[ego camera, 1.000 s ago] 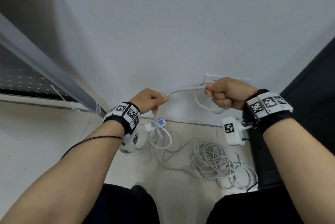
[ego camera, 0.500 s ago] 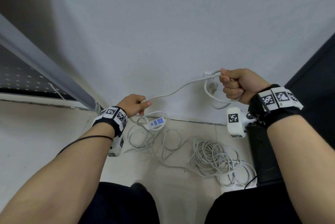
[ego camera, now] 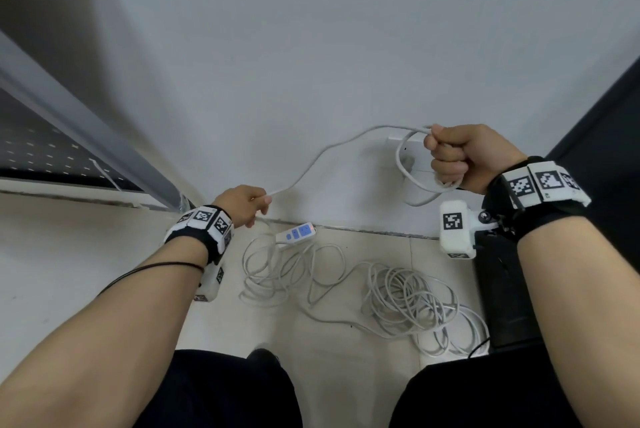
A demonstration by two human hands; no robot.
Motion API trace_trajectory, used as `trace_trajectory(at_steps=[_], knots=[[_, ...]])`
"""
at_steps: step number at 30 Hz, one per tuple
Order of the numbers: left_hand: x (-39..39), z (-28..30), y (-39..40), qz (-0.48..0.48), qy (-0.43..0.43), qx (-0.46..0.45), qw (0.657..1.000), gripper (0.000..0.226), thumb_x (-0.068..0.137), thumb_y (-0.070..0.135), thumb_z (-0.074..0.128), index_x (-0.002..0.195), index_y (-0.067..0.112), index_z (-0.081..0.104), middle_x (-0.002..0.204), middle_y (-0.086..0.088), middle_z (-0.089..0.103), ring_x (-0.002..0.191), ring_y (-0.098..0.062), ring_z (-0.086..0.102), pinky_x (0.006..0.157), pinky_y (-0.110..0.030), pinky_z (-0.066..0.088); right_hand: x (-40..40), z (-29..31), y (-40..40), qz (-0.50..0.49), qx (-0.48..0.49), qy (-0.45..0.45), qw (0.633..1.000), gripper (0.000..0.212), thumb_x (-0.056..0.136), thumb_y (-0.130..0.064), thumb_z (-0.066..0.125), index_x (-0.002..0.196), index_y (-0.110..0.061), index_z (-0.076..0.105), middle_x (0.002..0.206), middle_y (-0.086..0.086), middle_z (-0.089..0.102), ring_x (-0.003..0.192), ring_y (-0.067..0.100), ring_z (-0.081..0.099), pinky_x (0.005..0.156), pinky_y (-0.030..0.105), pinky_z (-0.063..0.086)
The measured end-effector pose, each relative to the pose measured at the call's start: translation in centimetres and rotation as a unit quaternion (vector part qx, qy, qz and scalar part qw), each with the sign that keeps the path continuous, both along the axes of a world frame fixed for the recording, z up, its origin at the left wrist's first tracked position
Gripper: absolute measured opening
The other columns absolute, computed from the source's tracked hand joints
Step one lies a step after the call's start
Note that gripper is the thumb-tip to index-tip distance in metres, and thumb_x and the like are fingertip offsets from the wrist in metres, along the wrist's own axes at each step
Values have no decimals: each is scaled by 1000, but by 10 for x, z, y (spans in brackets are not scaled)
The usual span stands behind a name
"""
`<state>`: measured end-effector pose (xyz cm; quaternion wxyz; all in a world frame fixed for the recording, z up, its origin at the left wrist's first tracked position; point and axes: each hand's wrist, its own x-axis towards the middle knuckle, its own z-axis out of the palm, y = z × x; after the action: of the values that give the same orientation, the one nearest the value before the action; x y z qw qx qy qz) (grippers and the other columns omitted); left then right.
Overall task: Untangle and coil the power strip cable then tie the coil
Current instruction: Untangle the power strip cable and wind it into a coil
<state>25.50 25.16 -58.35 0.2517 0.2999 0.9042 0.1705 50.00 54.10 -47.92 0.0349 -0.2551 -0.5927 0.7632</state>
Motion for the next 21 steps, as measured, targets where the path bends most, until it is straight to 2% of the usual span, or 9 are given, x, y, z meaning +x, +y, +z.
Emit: trace_trajectory(at_steps=[2,5,7,10,13,17,19,21], knots=[[3,3,7,-22,20,2,1000,28,99,38,50,84,25,69,61,1,57,69,-21,57,73,-30,44,-3,-2,-3,21,32,-18,999,36,104,-17,32,86,-5,61,43,-6,28,37,9,24,40,18,22],[8,10,18,-55,16,30,998,20,100,30,52,97,23,71,66,3,50,67,-17,50,70,-28,38,-7,-7,-11,47,48,-47,997,31,101,-9,32,95,-2,61,47,2,45,40,15,38,42,20,34],[11,16,23,-50,19,40,998,13,99,26,54,99,22,66,72,2,54,66,-14,49,67,-28,38,-11,-10,-19,50,29,-67,996,27,95,-3,30,87,-5,55,53,6,52,40,17,44,43,21,38],[18,31,33,-84,19,38,996,8,94,23,61,87,23,65,69,6,57,65,-8,51,62,-25,38,-18,-13,-29,58,17,-85,995,23,88,-1,29,77,-12,46,61,9,52,40,17,41,45,23,34],[32,46,43,-158,7,11,987,15,87,19,67,77,29,72,64,14,61,63,-3,54,64,-20,40,-24,-15,-35,64,20,-76,995,23,92,-10,36,71,-13,45,63,8,52,42,17,41,45,25,33],[55,57,57,-225,-67,29,972,13,82,17,73,75,28,77,56,15,62,54,2,52,59,-14,40,-33,-22,-46,71,40,-102,992,38,101,-24,47,64,-14,43,66,9,65,53,19,61,47,24,45],[64,62,62,-249,-98,52,962,11,83,21,75,76,30,77,60,6,60,58,-8,48,61,-22,39,-38,-28,-56,72,28,-107,991,37,102,-23,48,69,-7,49,74,14,72,65,21,72,59,25,58],[69,67,66,-262,-125,75,954,13,84,24,75,74,33,77,61,-1,54,61,-13,42,62,-26,35,-42,-33,-64,78,4,-93,993,36,103,-19,48,74,1,56,85,19,74,78,27,75,75,33,61]])
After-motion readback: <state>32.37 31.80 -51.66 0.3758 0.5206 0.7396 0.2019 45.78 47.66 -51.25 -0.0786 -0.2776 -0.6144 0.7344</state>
